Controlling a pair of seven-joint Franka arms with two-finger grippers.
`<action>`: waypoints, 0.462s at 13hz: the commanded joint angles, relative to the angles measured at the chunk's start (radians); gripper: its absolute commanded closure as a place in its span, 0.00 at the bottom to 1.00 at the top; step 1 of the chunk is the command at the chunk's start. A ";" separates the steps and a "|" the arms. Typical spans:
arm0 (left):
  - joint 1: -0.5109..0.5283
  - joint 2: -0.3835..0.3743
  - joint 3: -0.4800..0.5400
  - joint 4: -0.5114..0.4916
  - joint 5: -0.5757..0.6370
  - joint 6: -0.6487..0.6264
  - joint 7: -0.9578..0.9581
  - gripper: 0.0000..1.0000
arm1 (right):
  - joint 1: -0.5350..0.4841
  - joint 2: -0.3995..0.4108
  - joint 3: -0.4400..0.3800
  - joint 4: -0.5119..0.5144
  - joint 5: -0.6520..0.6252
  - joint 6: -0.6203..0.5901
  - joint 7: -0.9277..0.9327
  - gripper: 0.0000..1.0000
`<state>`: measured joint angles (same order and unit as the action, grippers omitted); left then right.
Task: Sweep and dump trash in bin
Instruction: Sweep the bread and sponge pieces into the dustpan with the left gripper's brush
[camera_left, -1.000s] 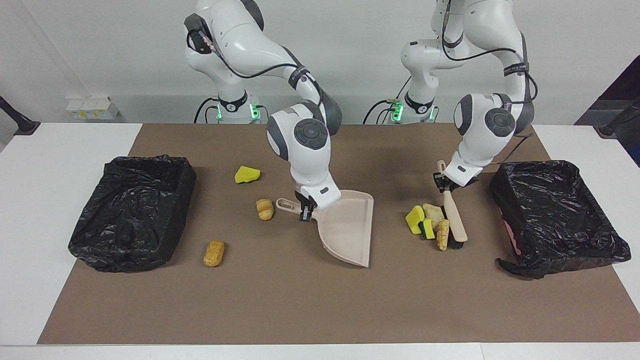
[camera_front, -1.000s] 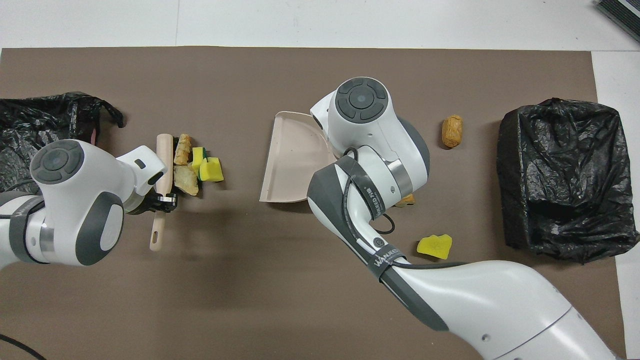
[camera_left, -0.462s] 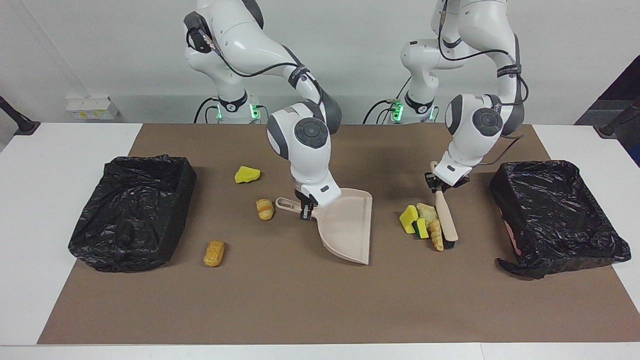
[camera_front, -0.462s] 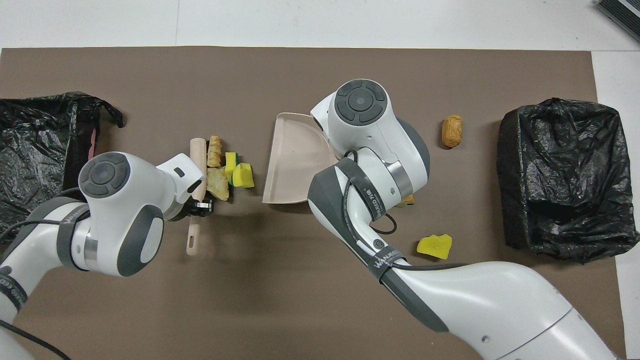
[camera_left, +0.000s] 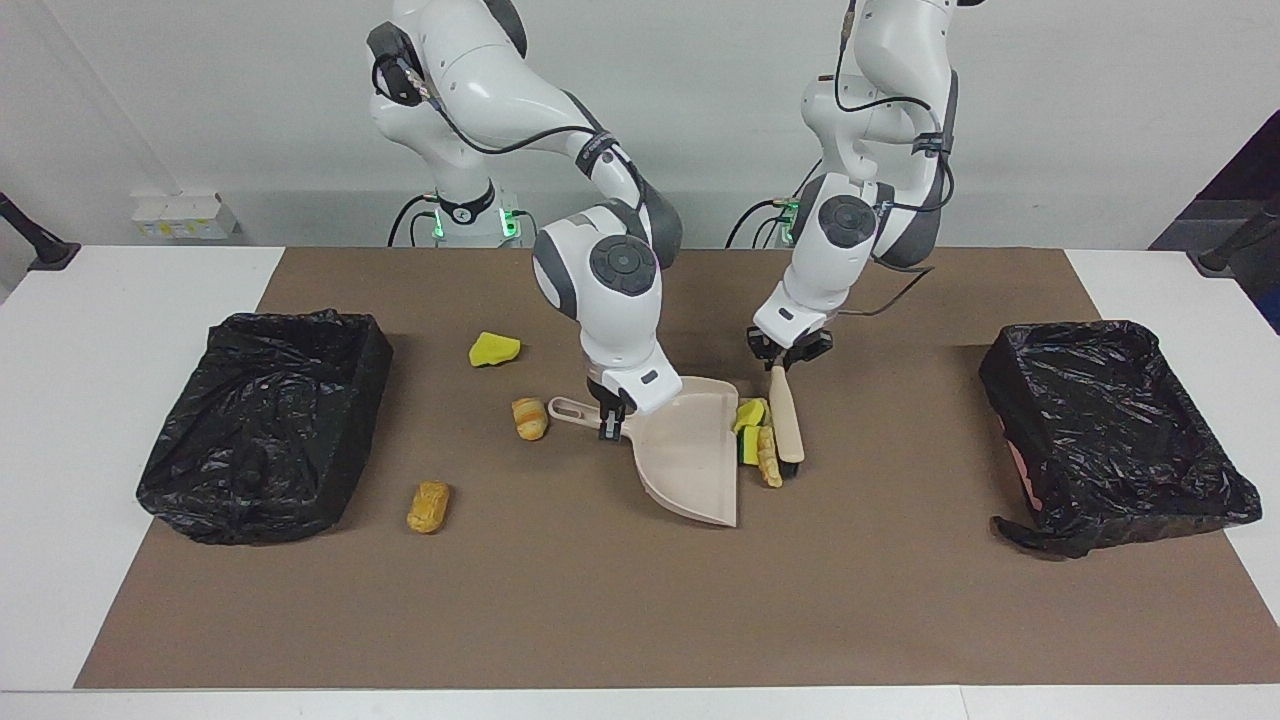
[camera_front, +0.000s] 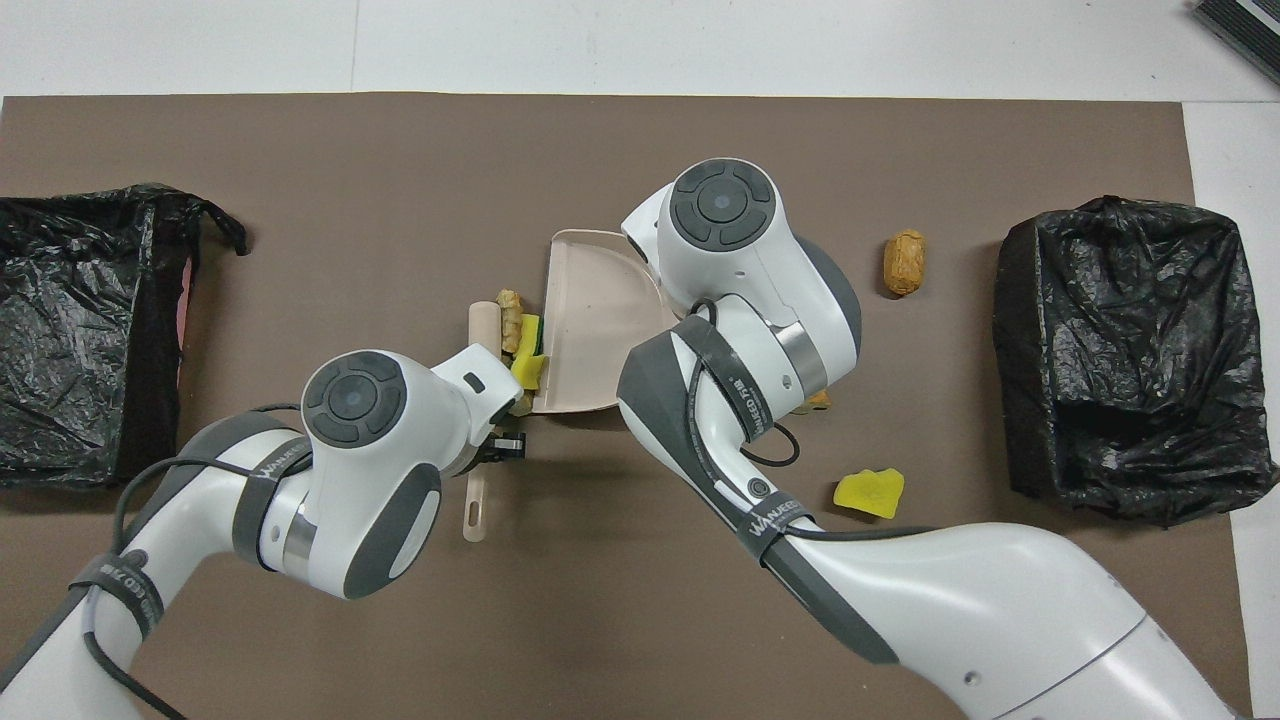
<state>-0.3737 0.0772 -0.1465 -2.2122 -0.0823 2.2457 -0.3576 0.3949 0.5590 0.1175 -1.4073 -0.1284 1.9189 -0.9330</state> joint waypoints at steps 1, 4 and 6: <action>-0.060 -0.007 0.010 -0.001 -0.056 0.009 0.011 1.00 | -0.010 -0.027 0.011 -0.035 -0.010 0.025 -0.021 1.00; -0.062 0.004 0.010 0.036 -0.063 -0.008 0.017 1.00 | -0.010 -0.027 0.011 -0.032 -0.010 0.026 -0.035 1.00; -0.105 0.007 0.008 0.052 -0.094 -0.008 0.017 1.00 | -0.021 -0.025 0.011 -0.036 -0.011 0.026 -0.070 1.00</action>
<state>-0.4208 0.0755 -0.1470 -2.1829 -0.1247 2.2442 -0.3607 0.3896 0.5561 0.1164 -1.4120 -0.1370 1.9190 -0.9652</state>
